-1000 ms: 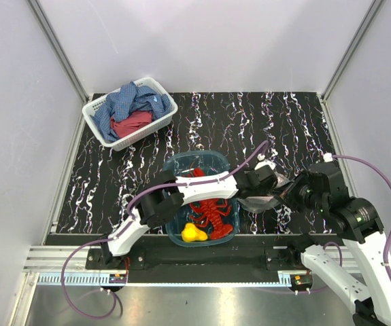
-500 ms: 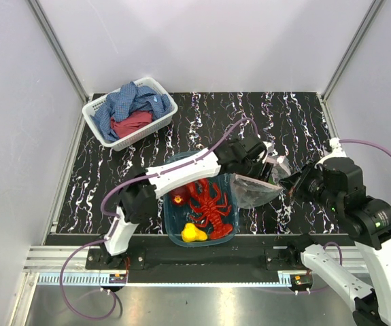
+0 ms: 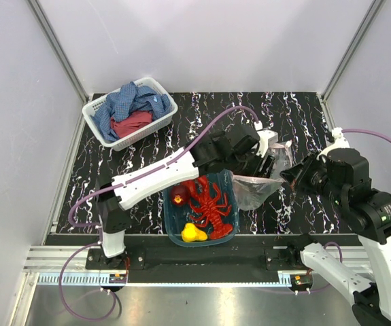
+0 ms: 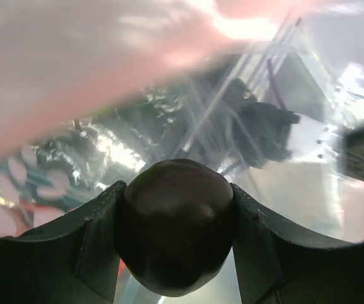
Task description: Open the zip-top bag and remove the fake food
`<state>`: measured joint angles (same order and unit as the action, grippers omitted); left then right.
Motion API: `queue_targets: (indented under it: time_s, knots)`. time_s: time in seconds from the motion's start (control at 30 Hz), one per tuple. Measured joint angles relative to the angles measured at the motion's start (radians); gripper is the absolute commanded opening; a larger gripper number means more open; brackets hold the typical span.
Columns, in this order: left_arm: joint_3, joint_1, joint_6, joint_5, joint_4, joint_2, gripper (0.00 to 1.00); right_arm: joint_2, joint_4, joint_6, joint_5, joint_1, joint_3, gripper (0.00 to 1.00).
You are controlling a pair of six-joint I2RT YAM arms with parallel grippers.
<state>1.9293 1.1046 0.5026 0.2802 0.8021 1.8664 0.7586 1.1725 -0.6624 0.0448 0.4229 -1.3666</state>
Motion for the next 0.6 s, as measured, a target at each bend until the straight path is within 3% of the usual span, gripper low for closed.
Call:
queue_targets:
  time_s: [0.2,0.43,0.6]
  knots:
    - [0.006,0.034,-0.011,-0.032,-0.057,-0.033,0.0,0.011,-0.002,0.044,-0.006,0.0,-0.013,0.0]
    - [0.017,0.009,-0.061,0.131,-0.187,-0.032,0.0,-0.014,0.003,0.045,-0.008,0.0,-0.059,0.0]
    - [0.032,0.014,-0.032,-0.066,-0.123,-0.032,0.0,-0.02,0.022,0.055,0.0,0.0,-0.081,0.0]
